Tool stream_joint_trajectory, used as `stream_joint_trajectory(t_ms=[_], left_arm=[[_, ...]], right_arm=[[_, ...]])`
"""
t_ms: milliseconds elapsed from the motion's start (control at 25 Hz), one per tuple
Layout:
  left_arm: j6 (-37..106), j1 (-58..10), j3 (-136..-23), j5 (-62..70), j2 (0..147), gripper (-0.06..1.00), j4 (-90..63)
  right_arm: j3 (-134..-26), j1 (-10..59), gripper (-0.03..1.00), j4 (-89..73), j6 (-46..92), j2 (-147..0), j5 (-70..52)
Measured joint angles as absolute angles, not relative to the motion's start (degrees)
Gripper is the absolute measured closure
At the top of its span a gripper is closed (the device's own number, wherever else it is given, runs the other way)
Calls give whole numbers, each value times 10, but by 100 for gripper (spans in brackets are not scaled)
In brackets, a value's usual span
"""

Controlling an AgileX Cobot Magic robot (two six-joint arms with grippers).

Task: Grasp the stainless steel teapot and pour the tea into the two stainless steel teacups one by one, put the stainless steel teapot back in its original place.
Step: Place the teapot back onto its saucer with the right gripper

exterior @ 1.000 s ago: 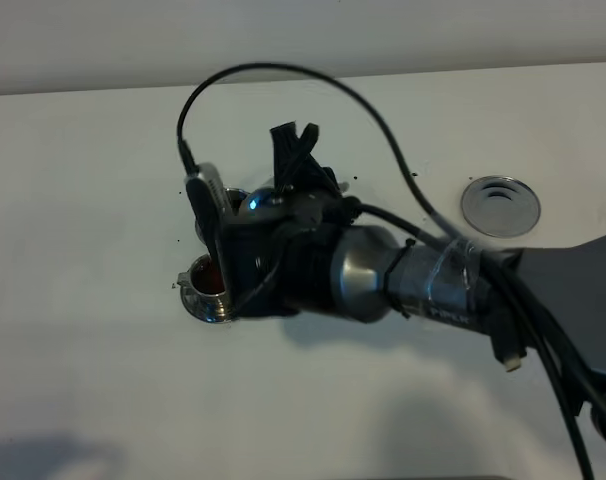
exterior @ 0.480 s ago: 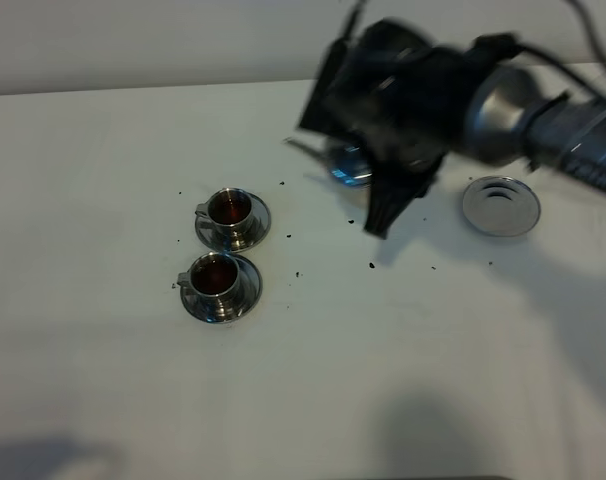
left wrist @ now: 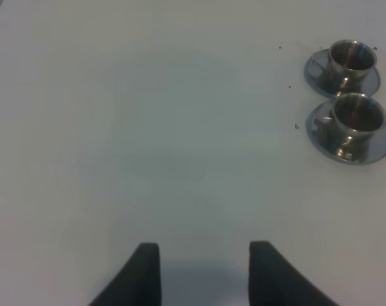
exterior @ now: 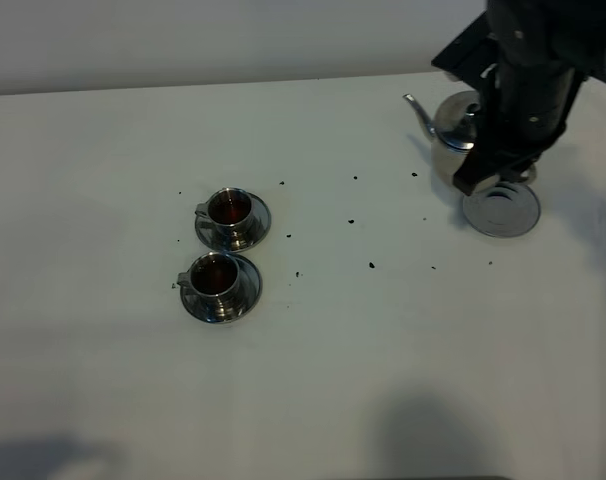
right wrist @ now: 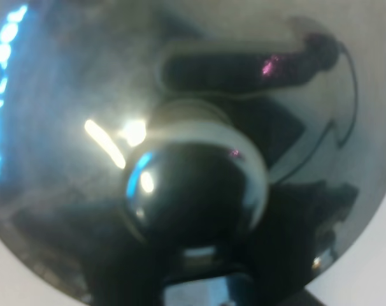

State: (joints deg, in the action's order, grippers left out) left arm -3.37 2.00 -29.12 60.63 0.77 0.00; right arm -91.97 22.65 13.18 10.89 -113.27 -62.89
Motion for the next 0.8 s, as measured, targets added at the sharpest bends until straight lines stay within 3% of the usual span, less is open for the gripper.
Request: stream_joint_trajectory(t_ms=[280, 800], left_arm=[[-34, 20, -291, 606, 8, 58, 0], [-33, 20, -291, 606, 8, 58, 0]], right_arm=[[-829, 180, 79, 117, 106, -1104, -546], [-801, 135, 79, 47, 90, -1103, -487]])
